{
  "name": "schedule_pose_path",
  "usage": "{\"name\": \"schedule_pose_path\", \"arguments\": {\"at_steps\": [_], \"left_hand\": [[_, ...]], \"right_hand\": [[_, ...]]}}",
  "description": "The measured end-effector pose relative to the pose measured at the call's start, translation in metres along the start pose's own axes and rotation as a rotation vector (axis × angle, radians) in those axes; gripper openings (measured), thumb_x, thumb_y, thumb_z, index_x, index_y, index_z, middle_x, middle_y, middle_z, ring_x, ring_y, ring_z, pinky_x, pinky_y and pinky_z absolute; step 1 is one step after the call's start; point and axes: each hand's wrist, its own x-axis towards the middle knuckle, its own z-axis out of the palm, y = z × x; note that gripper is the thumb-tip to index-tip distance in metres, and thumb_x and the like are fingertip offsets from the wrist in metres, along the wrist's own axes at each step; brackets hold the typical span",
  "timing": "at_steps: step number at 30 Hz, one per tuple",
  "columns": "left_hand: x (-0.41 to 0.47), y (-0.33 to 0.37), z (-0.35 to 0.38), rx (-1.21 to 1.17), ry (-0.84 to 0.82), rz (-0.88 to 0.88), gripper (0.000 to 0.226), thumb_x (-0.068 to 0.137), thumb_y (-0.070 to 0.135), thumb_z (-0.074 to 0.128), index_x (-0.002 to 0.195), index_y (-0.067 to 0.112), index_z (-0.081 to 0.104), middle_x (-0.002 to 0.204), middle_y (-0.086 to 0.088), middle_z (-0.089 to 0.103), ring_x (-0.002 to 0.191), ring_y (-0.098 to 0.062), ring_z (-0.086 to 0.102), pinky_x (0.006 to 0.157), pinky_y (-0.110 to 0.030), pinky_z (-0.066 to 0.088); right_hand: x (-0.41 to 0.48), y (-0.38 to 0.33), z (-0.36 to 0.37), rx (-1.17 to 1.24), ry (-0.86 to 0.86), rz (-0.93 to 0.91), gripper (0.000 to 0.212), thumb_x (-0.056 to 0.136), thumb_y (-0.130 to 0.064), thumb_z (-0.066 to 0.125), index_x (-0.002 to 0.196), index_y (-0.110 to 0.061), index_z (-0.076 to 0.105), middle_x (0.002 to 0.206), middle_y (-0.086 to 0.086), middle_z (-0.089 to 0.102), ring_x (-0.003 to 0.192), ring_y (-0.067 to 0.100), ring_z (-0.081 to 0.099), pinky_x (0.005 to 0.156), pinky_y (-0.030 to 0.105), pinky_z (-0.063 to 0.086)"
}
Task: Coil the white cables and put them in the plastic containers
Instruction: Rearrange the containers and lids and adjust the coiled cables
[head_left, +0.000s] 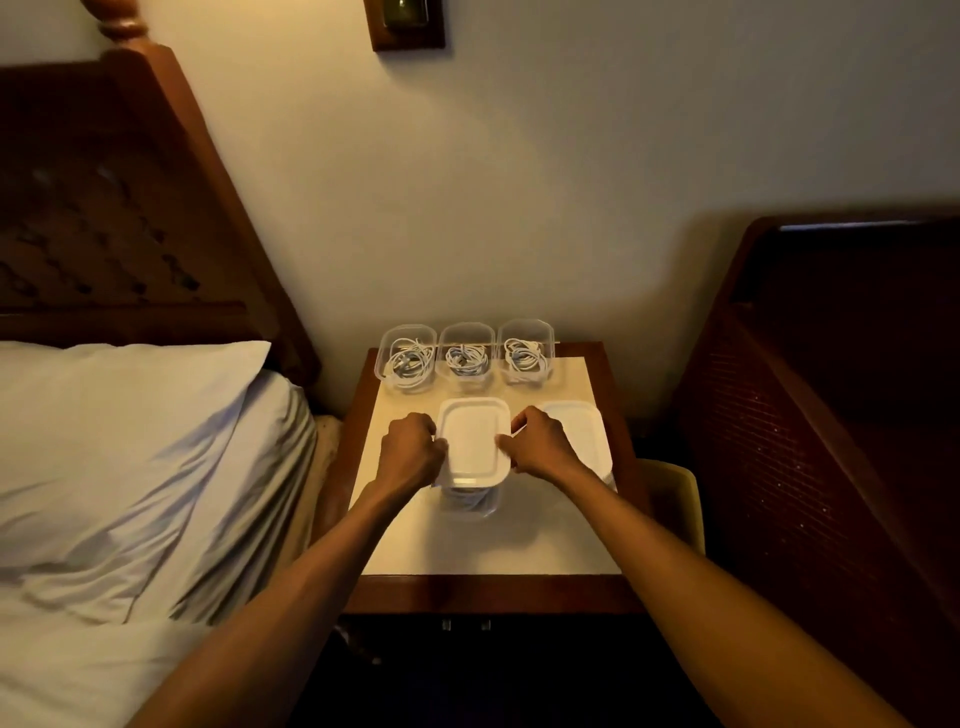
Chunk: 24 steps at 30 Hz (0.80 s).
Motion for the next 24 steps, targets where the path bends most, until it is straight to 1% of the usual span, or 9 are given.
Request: {"name": "schedule_pose_path", "arguments": {"at_steps": [2,4,7,11,13,15,18,21,24], "left_hand": [[-0.006,-0.010,0.006,0.041,-0.010,-0.001,0.022,0.090,0.025,0.063,0.105,0.009,0.068,0.109,-0.013,0.068,0.097,-0.033,0.062,0.078,-0.035,0.048],[-0.012,-0.016,0.011,0.044,-0.016,-0.015,0.022,0.092,0.022,0.061,0.108,0.007,0.067,0.112,-0.014,0.067,0.099,-0.033,0.062,0.079,-0.034,0.048],[-0.017,-0.021,0.018,0.020,-0.012,-0.016,0.026,0.093,0.018,0.058,0.114,0.004,0.065,0.116,-0.015,0.066,0.102,-0.034,0.062,0.083,-0.036,0.049],[-0.018,-0.027,0.026,0.050,-0.037,0.024,0.021,0.089,0.020,0.059,0.101,0.006,0.070,0.106,-0.014,0.069,0.090,-0.034,0.063,0.076,-0.035,0.048],[-0.019,-0.026,0.027,0.056,-0.043,0.023,0.019,0.088,0.018,0.060,0.099,0.006,0.069,0.105,-0.015,0.068,0.089,-0.034,0.063,0.076,-0.036,0.050],[-0.020,-0.022,0.026,0.056,-0.070,0.030,0.033,0.088,0.016,0.062,0.120,0.008,0.063,0.118,-0.014,0.064,0.101,-0.034,0.062,0.088,-0.041,0.051],[-0.018,-0.020,0.025,0.083,-0.146,0.053,0.061,0.091,0.017,0.059,0.148,0.016,0.039,0.136,-0.012,0.055,0.119,-0.034,0.055,0.100,-0.044,0.045],[-0.013,-0.027,0.029,0.006,-0.143,0.053,0.057,0.096,0.019,0.052,0.151,0.021,0.037,0.136,-0.012,0.057,0.116,-0.033,0.057,0.097,-0.042,0.045],[-0.016,-0.034,0.035,-0.184,-0.071,-0.003,0.054,0.097,0.024,0.055,0.149,0.020,0.039,0.119,-0.012,0.067,0.102,-0.031,0.063,0.094,-0.044,0.051]], "right_hand": [[-0.001,0.002,0.012,-0.071,-0.017,0.010,0.029,0.086,-0.032,0.069,0.101,-0.012,0.054,0.104,0.012,0.065,0.085,0.028,0.068,0.080,0.041,0.057],[-0.002,0.004,0.022,-0.143,-0.032,0.019,0.033,0.087,-0.034,0.067,0.107,-0.011,0.055,0.111,0.011,0.063,0.097,0.029,0.063,0.081,0.035,0.051],[-0.003,0.008,0.030,-0.208,-0.041,0.026,0.035,0.088,-0.031,0.065,0.112,-0.008,0.053,0.116,0.013,0.061,0.103,0.031,0.059,0.082,0.034,0.047],[-0.004,0.011,0.034,-0.259,-0.034,0.048,0.058,0.086,-0.023,0.067,0.132,-0.002,0.039,0.127,0.017,0.054,0.112,0.036,0.057,0.083,0.034,0.046],[-0.003,0.012,0.035,-0.241,-0.040,0.031,0.061,0.085,-0.019,0.066,0.135,-0.005,0.035,0.130,0.019,0.051,0.114,0.036,0.054,0.088,0.036,0.047],[-0.002,0.012,0.037,-0.213,-0.066,-0.009,0.066,0.087,-0.014,0.062,0.144,-0.011,0.030,0.137,0.019,0.046,0.120,0.035,0.051,0.096,0.038,0.045],[-0.004,0.014,0.044,-0.249,-0.120,-0.055,0.068,0.095,-0.014,0.050,0.155,-0.017,0.018,0.147,0.016,0.039,0.130,0.034,0.044,0.105,0.039,0.039],[-0.006,0.023,0.051,-0.120,-0.083,-0.062,0.059,0.101,-0.018,0.042,0.154,-0.023,0.018,0.149,0.011,0.041,0.131,0.032,0.045,0.108,0.040,0.037],[-0.007,0.029,0.058,0.012,-0.016,-0.080,0.052,0.103,-0.019,0.037,0.153,-0.024,0.022,0.153,0.006,0.038,0.134,0.029,0.043,0.110,0.037,0.034]]}}
